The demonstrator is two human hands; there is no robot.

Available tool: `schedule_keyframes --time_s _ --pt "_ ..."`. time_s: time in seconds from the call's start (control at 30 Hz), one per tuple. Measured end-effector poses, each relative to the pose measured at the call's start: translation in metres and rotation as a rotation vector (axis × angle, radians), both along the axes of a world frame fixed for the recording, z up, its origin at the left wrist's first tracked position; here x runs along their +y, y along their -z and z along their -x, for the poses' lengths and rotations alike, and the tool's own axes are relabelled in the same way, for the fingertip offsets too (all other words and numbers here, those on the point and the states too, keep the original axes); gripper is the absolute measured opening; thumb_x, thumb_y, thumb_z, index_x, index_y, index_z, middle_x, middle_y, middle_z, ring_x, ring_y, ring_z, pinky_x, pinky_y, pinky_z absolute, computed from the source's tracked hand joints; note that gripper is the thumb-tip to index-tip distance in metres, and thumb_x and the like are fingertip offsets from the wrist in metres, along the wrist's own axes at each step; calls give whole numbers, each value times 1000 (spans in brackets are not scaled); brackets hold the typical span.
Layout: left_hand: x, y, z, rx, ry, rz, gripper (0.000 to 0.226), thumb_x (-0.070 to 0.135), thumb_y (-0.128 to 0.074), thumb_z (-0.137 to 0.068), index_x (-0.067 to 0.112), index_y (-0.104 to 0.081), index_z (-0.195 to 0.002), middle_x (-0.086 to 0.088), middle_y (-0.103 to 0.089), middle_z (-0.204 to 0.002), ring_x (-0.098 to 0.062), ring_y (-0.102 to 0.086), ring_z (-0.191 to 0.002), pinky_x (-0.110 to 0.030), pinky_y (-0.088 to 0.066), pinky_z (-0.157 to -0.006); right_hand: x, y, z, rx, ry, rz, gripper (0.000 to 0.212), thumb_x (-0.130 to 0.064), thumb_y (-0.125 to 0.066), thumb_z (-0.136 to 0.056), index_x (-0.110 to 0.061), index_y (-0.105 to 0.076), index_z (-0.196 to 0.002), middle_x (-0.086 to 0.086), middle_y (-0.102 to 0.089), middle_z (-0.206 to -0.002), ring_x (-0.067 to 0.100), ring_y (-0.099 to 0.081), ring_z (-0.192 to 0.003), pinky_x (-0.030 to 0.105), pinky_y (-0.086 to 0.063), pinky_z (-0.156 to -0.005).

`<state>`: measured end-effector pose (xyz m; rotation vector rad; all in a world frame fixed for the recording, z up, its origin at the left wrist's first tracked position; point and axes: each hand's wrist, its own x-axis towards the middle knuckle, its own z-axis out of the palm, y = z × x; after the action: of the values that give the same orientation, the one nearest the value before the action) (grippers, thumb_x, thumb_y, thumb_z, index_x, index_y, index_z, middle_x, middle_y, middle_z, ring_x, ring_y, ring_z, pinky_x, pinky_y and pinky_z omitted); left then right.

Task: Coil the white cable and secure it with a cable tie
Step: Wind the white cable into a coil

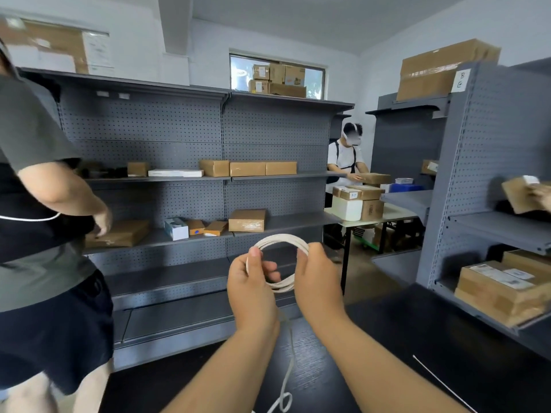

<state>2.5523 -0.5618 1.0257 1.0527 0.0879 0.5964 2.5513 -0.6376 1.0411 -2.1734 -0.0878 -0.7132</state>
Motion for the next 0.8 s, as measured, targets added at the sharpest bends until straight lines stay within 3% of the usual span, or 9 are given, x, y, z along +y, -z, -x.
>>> schedule_keyframes --time_s 0.07,0.13,0.27,0.33,0.4,0.53,0.6,0.7,0.8 --pt "7 0 -6 10 -65 -93 28 30 -45 -96 12 -53 -77 9 -46 -47 -10 -40 -45 -30 -37 -51 2 7 -2 59 -68 3 23 -28 -35 -99 -14 -36 -81 -1 -46 -68 20 -44 -64 27 -28 -50" --pt "19 0 -12 2 -120 -293 26 30 -46 -95 15 -54 -76 8 -44 -46 -12 -40 -46 -29 -37 -52 -1 12 -7 156 -156 26 27 -31 -39 -98 -17 -36 -75 -1 -47 -70 21 -46 -70 30 -34 -59" --pt "42 -5 -21 -64 -139 -984 15 27 -53 -92 18 -57 -82 9 -53 -66 -8 -48 -64 -12 -36 -61 -13 7 -13 229 -246 197 19 -35 -46 -94 -16 -46 -89 6 -60 -89 25 -56 -83 36 -42 -70" --pt "44 -10 -21 -88 -52 -1314 19 31 -53 -91 14 -60 -93 4 -57 -77 -11 -51 -73 -15 -35 -66 -17 1 -14 167 -291 277 15 -32 -42 -95 -17 -45 -93 5 -58 -90 25 -55 -83 37 -41 -69" --pt "43 -16 -20 -76 -20 -1504 26 35 -51 -92 11 -59 -100 0 -58 -87 -15 -52 -82 -20 -32 -66 -18 -1 -16 150 -349 366 13 -25 -36 -97 -17 -40 -89 2 -51 -79 25 -51 -76 40 -41 -67" --pt "41 -18 -20 -132 -63 -1435 24 34 -59 -88 13 -62 -99 9 -56 -86 -1 -47 -76 -11 -30 -67 -18 6 -18 126 -305 384 15 -19 -29 -98 -16 -33 -84 -3 -40 -68 24 -43 -69 35 -34 -61" --pt "36 -14 -17 -150 -63 -1249 15 30 -67 -82 17 -66 -90 14 -61 -82 2 -54 -77 -5 -35 -68 -17 10 -17 124 -256 307 15 -19 -28 -98 -17 -34 -85 -1 -46 -74 23 -46 -72 32 -34 -61" --pt "28 -11 -12 -108 -15 -997 6 23 -72 -78 21 -68 -82 10 -67 -80 0 -58 -77 -9 -42 -66 -16 15 -13 134 -198 182 13 -23 -29 -99 -21 -35 -88 -3 -50 -78 21 -51 -76 32 -37 -62" --pt "21 -8 -9 -24 3 -794 18 18 -74 -76 28 -63 -86 5 -68 -88 -2 -61 -80 -12 -46 -71 -19 20 -10 123 -179 89 12 -24 -31 -99 -23 -35 -89 -8 -46 -73 18 -50 -73 30 -35 -58"
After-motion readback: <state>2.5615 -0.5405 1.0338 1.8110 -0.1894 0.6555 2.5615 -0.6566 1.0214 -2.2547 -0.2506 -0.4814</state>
